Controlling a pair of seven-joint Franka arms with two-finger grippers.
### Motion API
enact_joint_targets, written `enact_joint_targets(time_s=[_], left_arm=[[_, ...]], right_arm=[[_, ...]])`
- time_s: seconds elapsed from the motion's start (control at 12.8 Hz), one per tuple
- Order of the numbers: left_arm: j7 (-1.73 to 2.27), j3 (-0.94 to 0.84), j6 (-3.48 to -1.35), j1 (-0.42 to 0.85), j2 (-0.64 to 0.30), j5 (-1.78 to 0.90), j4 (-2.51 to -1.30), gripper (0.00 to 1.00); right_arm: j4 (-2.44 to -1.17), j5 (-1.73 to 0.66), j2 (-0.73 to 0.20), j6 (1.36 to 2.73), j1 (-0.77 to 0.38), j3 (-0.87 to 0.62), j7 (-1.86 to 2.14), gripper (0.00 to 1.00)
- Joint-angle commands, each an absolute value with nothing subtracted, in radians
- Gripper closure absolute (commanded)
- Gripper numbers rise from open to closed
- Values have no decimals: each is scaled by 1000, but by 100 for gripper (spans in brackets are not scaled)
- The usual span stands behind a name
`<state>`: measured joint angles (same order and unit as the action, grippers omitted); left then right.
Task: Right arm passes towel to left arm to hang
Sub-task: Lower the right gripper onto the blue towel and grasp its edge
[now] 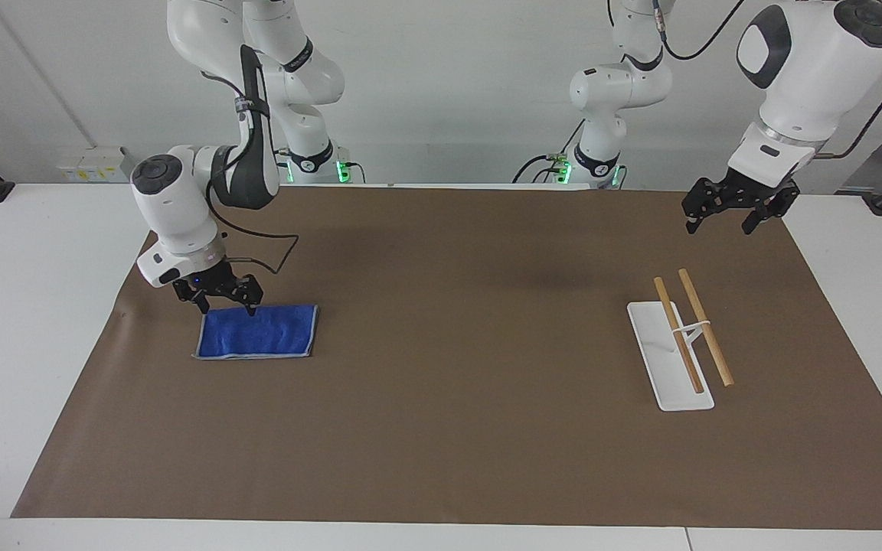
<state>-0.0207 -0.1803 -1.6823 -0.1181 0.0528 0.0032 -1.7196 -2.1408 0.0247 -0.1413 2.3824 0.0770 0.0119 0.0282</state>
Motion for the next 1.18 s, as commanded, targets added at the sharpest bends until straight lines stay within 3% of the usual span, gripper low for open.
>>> enact_joint_targets(time_s=[0.0,1.1], left_arm=[[-23,-183,-1683,-124,61,-2,-1723,0],[-21,-183,-1681,-123,61,-2,-1723,0]], right_arm=[[-2154,23,-167,2434,74,6,38,0],[-2206,23,-252,2551,41,5,35,0]])
